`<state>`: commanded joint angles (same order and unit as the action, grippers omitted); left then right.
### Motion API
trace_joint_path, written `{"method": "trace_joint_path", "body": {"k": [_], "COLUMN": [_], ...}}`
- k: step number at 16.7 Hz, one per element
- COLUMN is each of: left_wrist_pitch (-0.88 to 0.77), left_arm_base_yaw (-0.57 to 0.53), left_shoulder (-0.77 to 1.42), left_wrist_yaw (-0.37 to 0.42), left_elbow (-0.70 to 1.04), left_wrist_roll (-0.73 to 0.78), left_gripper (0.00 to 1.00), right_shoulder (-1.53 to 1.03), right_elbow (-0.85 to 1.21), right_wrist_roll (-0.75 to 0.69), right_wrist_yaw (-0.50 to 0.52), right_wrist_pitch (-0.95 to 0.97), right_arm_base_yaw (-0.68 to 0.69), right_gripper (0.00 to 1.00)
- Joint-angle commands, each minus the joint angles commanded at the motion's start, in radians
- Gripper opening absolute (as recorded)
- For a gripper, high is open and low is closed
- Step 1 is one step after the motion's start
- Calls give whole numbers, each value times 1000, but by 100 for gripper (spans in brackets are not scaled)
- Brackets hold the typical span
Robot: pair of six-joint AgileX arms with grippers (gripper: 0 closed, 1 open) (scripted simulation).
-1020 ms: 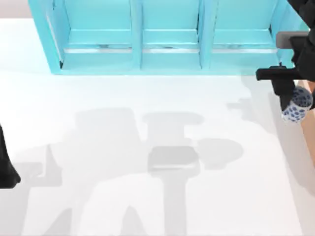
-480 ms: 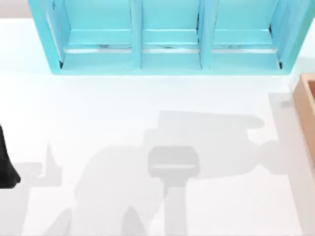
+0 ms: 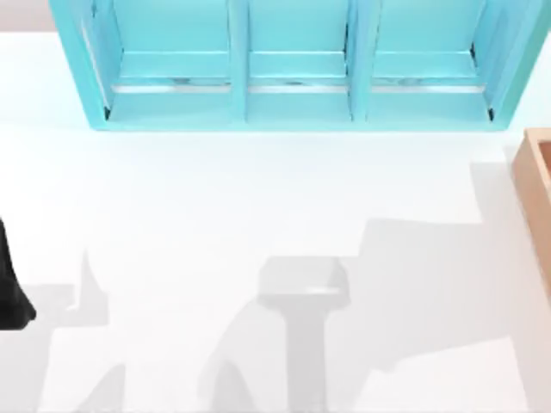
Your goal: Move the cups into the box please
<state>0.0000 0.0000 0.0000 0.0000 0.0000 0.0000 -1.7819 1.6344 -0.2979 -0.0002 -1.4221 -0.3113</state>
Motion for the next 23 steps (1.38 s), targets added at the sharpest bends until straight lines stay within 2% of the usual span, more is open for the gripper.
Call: {"method": "trace_joint_path", "body": {"k": [4, 11, 15, 23], "left_wrist_pitch": [0, 0, 0, 0], "left_arm_base_yaw": [0, 0, 0, 0], "left_shoulder": [0, 0, 0, 0], "left_wrist_yaw": [0, 0, 0, 0], "left_elbow": [0, 0, 0, 0], "left_wrist_roll": [0, 0, 0, 0], "left_gripper": [100, 100, 100, 100], "right_shoulder": [-5, -8, -8, -8], "right_elbow": [-17, -237, -247, -247], "right_wrist_roll": [2, 4, 4, 4], "right_wrist_yaw": [1, 0, 0, 0], "right_wrist_pitch": [20, 246, 256, 256], "right_arm_base_yaw": [5, 4, 4, 4], "right_gripper": [0, 0, 0, 60]}}
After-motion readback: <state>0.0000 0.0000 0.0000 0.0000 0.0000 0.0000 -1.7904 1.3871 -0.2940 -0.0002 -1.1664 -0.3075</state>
